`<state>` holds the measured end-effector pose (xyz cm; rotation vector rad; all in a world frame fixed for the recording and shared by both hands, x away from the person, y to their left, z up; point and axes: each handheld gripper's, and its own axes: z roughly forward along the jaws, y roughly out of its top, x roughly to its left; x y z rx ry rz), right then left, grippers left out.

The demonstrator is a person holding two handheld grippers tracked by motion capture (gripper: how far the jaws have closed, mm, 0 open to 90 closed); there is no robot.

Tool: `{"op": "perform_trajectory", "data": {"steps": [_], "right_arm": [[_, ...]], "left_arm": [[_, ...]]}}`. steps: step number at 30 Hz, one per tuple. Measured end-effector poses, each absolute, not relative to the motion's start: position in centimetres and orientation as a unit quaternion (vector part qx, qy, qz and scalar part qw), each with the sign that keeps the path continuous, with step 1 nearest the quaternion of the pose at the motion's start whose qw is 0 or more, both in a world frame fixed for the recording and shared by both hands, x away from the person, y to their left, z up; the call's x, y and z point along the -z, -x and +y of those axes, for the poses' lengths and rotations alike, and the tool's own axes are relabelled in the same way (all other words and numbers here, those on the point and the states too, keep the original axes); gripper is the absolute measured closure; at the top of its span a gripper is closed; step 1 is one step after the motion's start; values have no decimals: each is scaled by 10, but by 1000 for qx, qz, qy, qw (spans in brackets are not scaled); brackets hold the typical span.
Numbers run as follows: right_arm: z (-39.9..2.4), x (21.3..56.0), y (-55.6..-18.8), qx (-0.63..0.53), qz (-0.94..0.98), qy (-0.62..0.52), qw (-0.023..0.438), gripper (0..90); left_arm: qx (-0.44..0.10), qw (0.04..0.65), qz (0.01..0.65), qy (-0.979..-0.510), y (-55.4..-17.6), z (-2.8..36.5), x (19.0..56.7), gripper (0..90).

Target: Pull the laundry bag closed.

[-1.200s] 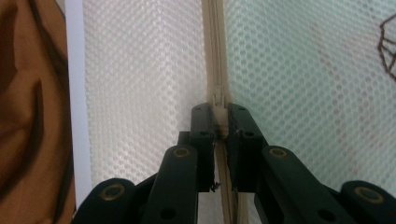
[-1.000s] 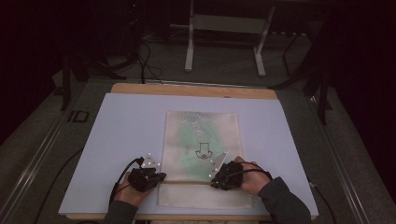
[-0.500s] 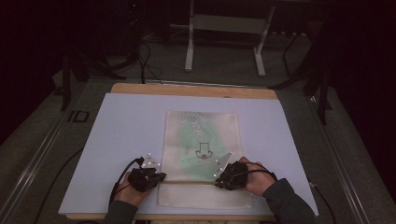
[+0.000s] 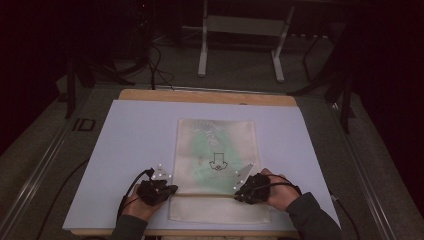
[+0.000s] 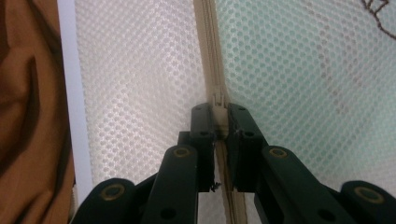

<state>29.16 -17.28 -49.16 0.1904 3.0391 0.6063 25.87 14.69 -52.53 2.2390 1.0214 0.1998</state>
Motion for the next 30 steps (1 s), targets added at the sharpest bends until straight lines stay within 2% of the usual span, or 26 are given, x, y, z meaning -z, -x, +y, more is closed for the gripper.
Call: {"op": "perform_trajectory", "data": {"steps": [30], "right_arm": [[-193,491,-291,-205,975,-76,29,824]], "left_arm": [[-76,330,391,-856,-259,146,525,894]]}}
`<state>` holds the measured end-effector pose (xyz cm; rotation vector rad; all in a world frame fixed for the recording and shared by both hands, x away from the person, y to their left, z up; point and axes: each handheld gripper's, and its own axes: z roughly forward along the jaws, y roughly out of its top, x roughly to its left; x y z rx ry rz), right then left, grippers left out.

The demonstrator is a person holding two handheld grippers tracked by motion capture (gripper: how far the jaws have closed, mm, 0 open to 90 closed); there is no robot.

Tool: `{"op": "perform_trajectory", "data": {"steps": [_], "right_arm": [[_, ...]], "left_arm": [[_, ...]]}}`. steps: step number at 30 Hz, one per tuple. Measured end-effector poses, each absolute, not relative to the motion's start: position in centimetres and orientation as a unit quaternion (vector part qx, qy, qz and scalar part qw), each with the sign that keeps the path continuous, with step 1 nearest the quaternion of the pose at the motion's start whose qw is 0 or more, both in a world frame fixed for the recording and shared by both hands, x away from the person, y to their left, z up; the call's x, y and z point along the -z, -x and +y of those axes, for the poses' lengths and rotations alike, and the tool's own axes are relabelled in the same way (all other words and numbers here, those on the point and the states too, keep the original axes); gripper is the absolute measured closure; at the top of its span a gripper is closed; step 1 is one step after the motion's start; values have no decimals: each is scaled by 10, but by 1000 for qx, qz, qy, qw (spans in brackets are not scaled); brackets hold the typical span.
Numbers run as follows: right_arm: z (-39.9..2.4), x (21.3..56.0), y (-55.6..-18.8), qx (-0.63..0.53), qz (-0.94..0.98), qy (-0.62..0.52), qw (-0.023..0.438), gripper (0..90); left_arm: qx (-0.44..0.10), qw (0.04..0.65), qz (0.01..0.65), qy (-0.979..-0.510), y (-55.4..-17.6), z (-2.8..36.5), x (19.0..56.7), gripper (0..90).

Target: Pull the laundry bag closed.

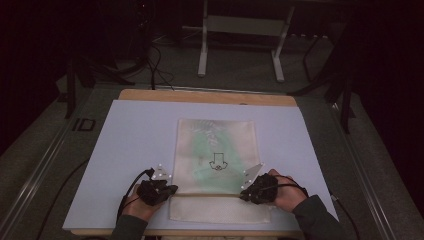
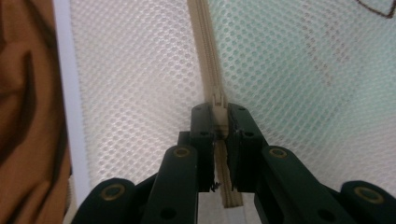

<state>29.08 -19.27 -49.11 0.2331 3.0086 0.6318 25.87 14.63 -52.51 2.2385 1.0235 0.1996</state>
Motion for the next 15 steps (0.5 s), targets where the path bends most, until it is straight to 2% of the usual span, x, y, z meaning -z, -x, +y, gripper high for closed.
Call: {"op": "perform_trajectory", "data": {"steps": [15], "right_arm": [[-207,490,-291,-209,974,-87,25,824]], "left_arm": [[-76,329,391,-856,-259,146,525,894]]}}
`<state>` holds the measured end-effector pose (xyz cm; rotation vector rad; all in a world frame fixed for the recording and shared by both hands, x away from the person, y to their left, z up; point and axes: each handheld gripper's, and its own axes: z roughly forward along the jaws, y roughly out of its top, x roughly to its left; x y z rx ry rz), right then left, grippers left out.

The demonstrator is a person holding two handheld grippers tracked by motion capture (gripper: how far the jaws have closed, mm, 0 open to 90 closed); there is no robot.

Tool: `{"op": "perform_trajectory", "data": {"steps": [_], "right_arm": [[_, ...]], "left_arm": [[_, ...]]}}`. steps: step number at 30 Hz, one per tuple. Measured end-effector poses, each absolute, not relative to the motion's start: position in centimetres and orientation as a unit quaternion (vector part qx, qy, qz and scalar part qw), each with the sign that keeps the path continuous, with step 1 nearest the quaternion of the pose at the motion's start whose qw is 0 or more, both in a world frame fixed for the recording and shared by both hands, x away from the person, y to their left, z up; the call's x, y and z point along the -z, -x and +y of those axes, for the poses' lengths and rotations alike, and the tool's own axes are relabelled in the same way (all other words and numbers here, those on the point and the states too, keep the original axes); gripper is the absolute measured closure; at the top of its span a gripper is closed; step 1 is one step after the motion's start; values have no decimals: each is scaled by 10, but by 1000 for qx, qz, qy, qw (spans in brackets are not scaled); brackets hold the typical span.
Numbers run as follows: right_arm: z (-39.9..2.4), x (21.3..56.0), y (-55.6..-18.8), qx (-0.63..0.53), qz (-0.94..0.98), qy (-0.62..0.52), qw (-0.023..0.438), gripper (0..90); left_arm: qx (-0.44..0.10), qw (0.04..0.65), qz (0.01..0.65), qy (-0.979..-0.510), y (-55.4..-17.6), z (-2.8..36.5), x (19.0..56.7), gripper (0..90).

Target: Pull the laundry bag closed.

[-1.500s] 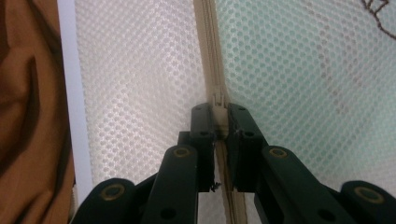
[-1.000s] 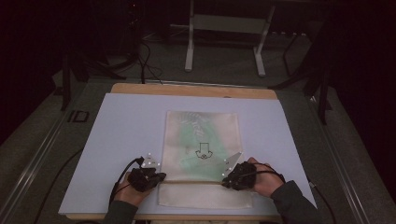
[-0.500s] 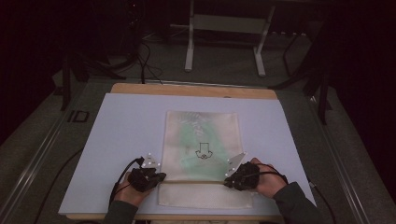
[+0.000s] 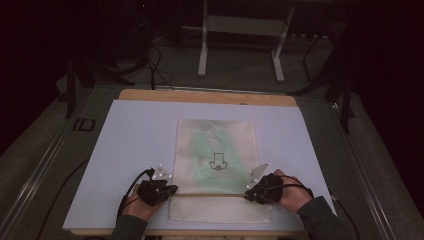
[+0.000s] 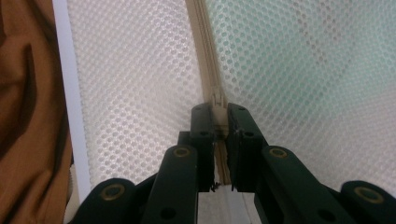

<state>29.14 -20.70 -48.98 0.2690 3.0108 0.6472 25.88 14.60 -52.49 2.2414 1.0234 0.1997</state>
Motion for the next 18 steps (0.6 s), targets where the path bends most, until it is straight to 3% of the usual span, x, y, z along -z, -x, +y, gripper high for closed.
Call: {"op": "perform_trajectory", "data": {"steps": [18], "right_arm": [[-226,489,-292,-208,972,-102,23,824]], "left_arm": [[-76,329,391,-856,-259,146,525,894]]}}
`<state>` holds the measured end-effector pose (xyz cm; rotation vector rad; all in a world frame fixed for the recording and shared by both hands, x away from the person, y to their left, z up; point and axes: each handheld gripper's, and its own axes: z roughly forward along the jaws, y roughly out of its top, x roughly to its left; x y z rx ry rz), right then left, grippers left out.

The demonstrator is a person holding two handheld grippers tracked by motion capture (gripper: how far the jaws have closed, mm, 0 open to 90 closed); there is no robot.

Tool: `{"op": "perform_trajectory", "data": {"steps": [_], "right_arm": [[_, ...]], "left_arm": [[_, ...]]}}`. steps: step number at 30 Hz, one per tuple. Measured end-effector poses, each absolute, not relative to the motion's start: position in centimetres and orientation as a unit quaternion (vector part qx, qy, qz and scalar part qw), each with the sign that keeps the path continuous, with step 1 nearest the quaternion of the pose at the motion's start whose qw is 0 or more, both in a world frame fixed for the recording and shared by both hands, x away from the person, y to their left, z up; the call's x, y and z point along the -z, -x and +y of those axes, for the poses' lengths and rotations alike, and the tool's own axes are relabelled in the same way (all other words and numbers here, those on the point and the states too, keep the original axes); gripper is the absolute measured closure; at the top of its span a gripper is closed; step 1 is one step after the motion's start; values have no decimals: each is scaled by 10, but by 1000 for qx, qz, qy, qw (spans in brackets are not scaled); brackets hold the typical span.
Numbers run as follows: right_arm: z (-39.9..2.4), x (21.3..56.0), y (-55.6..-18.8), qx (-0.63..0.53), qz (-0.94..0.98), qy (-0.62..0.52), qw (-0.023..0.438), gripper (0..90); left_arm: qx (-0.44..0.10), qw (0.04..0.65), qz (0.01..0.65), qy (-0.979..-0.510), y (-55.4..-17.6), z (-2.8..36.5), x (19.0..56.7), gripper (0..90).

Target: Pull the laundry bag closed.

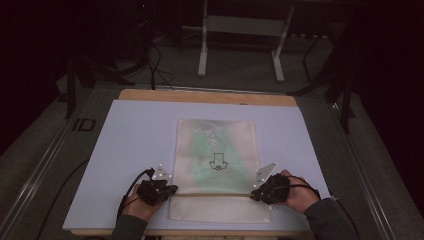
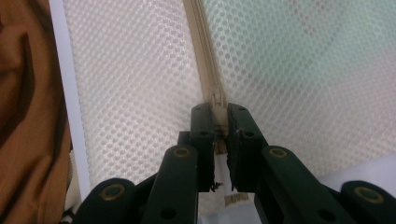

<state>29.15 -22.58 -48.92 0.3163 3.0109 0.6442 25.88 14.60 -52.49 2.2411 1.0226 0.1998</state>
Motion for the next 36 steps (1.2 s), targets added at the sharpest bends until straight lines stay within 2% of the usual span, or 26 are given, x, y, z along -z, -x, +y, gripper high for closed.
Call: {"op": "perform_trajectory", "data": {"steps": [29,36], "right_arm": [[-255,496,-287,-213,968,-132,16,822],[-259,495,-287,-231,962,-146,15,780]], "left_arm": [[-78,329,389,-857,-259,146,525,893],[-68,338,394,-852,-260,148,525,879]]}}
